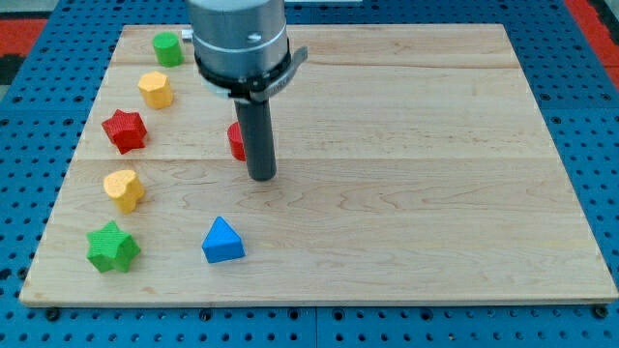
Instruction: Slide blue cube to the top center
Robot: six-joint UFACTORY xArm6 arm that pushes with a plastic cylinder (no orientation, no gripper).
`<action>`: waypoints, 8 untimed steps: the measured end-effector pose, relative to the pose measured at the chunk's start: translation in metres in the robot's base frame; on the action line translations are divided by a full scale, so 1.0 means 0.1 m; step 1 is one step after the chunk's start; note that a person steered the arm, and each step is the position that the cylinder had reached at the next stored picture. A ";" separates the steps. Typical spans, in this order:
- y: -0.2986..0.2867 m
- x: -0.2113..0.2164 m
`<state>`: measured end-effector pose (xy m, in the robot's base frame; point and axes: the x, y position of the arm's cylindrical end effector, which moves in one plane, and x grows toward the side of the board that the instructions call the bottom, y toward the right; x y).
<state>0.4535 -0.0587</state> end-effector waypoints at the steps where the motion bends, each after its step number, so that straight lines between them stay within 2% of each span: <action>1: 0.00 -0.13; 2: 0.02 -0.13; 4: 0.47 -0.50; 8: 0.49 -0.55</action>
<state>0.3982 -0.0096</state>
